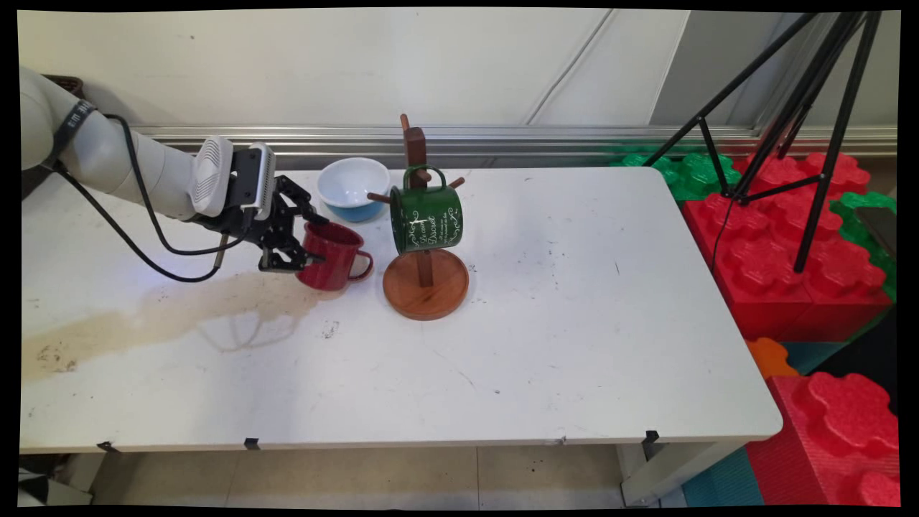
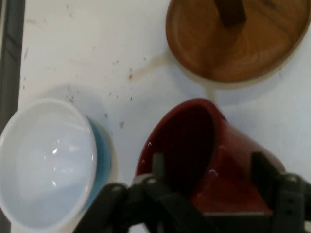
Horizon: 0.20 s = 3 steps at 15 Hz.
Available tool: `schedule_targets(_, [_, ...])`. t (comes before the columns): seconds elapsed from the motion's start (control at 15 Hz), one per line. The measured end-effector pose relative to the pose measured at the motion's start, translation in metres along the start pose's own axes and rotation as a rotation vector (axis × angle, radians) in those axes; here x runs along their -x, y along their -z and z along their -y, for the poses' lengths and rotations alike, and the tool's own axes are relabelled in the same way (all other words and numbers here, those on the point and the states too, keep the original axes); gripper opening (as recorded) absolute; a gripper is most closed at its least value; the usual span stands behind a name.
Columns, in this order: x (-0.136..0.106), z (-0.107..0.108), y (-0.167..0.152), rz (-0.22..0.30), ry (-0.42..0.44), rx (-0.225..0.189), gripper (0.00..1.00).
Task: Place the picked object on the table
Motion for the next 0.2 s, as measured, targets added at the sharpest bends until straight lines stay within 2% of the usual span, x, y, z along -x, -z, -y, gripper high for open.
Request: schedule_targets(0.2, [0.0008, 0.0006, 0.0003, -0.002, 0.006, 0.009, 1.0])
